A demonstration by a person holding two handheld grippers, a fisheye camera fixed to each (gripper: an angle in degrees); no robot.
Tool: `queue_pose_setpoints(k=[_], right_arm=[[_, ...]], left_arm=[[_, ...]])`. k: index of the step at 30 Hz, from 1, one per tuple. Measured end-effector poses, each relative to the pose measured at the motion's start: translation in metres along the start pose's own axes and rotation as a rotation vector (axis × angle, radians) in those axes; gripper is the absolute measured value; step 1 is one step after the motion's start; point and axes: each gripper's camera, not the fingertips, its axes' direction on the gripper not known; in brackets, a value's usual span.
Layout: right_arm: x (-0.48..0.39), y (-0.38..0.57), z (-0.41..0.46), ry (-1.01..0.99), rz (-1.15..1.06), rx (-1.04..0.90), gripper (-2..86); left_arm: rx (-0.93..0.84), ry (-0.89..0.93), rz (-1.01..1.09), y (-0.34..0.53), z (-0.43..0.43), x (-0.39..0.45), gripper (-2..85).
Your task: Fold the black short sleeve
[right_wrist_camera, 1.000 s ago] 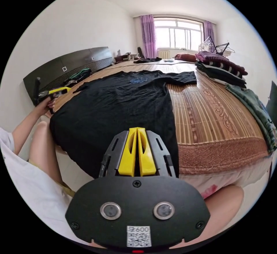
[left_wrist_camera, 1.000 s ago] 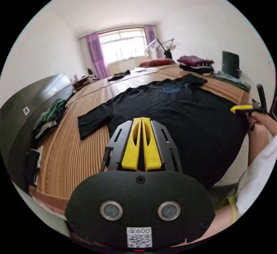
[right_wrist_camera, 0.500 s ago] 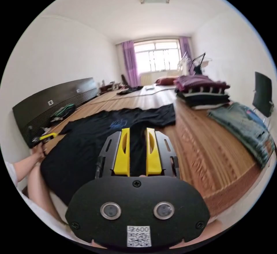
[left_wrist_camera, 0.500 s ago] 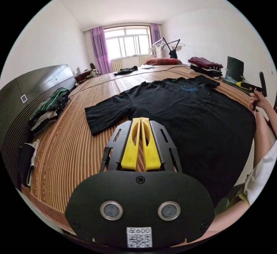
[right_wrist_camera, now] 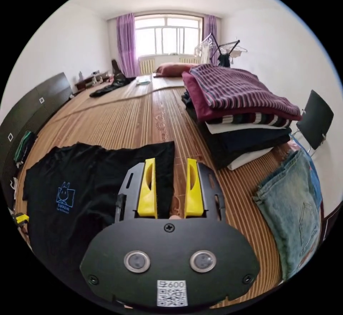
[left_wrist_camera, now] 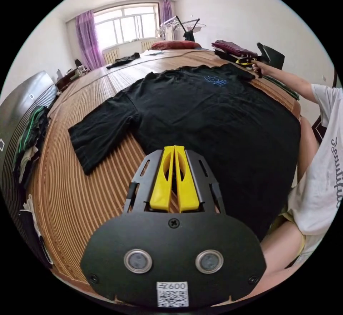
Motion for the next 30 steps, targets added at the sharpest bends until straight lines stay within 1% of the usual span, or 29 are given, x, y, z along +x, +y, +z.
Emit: queue_pose_setpoints(k=[1, 2, 3, 4, 5, 7, 9, 14, 15, 17, 20, 26, 30], right_arm=[[-0.005, -0.01, 0.015, -0.01, 0.024, -0.021, 7.4], [-0.012, -0.017, 0.03, -0.038, -0.005, -0.057, 5.0], [-0.016, -0.021, 0.039, -0.033, -0.018, -0.09, 3.7], [-0.025, -0.026, 0.047, 0.006, -0.057, -0.091, 1.0], [-0.034, -0.031, 0.052, 0.017, -0.103, -0.084, 0.2], [-0.046, -0.04, 0.058, 0.041, -0.126, -0.101, -0.4], [-0.06, -0.047, 0.053, 0.036, -0.135, -0.075, -0.7], [-0.134, -0.065, 0.014, -0.023, -0.312, 0.0, -0.9], [-0.142, -0.067, 0.009, -0.031, -0.316, 0.015, -0.9], [-0.17, -0.073, -0.012, -0.14, -0.295, 0.07, -0.9], [-0.201, -0.082, -0.016, -0.29, -0.243, 0.035, -0.9], [-0.267, -0.076, 0.016, -0.342, -0.262, -0.084, -0.8], [-0.282, -0.064, 0.041, -0.396, -0.241, -0.164, -0.7]], left_arm=[[0.004, -0.01, 0.007, -0.004, -0.001, 0.004, 0.0], [0.013, -0.019, 0.014, -0.011, -0.004, 0.011, 0.1], [0.01, -0.022, 0.008, -0.018, -0.006, 0.017, 0.1], [0.009, -0.03, 0.007, -0.021, -0.006, 0.021, 0.1], [0.008, -0.044, 0.015, -0.027, -0.008, 0.031, 0.1], [0.006, -0.076, 0.031, -0.036, -0.009, 0.048, 0.1], [0.005, -0.106, 0.047, -0.048, -0.011, 0.069, 0.1], [0.012, -0.07, 0.018, -0.071, -0.013, 0.092, 0.1], [0.025, -0.123, -0.027, -0.076, -0.014, 0.097, 0.1], [0.044, -0.219, -0.074, -0.084, -0.016, 0.111, 0.1], [0.046, -0.265, -0.037, -0.098, -0.014, 0.143, 0.1], [0.041, -0.382, 0.018, -0.126, -0.005, 0.202, 0.1], [0.038, -0.373, -0.004, -0.146, -0.003, 0.22, 0.1]])
